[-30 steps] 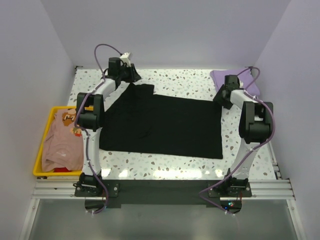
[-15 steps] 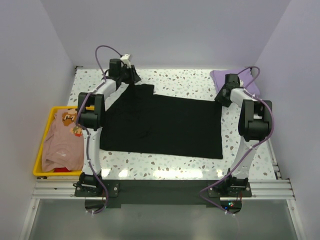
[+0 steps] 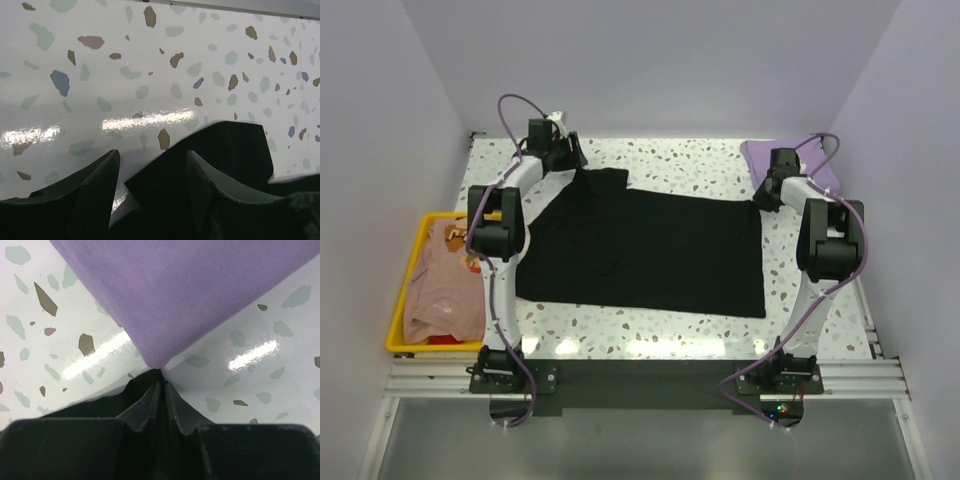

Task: Fold and stack the t-shirts
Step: Fold the tshirt

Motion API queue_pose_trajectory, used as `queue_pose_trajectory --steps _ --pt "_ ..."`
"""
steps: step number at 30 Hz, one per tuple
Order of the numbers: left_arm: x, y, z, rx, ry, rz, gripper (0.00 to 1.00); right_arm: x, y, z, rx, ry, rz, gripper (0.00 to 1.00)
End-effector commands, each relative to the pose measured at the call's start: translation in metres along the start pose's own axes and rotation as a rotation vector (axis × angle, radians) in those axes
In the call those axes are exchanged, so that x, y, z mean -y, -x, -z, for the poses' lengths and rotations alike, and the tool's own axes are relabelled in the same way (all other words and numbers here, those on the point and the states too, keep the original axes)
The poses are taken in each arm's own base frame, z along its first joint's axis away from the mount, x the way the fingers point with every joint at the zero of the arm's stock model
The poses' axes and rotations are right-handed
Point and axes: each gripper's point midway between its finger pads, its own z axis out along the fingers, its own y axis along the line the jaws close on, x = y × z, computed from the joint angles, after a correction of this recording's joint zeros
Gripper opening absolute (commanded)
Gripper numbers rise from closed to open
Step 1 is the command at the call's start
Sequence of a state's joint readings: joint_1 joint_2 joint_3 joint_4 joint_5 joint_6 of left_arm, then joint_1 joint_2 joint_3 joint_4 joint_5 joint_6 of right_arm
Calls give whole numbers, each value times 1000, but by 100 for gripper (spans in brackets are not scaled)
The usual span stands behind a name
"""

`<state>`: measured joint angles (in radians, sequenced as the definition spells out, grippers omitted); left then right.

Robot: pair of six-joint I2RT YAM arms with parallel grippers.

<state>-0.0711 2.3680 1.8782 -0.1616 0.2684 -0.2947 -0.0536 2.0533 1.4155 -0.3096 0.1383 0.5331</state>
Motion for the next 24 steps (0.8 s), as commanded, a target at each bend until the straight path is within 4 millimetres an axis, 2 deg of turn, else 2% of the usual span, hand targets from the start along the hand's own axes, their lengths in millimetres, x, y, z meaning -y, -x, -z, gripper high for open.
queue_pose_trajectory --steps 1,6,12,16,20,24 --pt "14 32 30 18 -19 70 61 -4 8 1 22 18 -6 10" --pt "33 33 33 -14 -144 125 61 -7 8 4 20 30 -2 4" --pt "48 33 38 -36 -276 189 59 -10 11 10 26 49 -6 3" --pt "46 27 40 -65 -260 204 55 -9 13 12 33 48 -2 3" --pt "44 21 45 -75 -242 197 47 -11 14 15 33 59 -4 2" --pt "44 21 48 -76 -240 182 34 -15 15 18 30 76 -7 0"
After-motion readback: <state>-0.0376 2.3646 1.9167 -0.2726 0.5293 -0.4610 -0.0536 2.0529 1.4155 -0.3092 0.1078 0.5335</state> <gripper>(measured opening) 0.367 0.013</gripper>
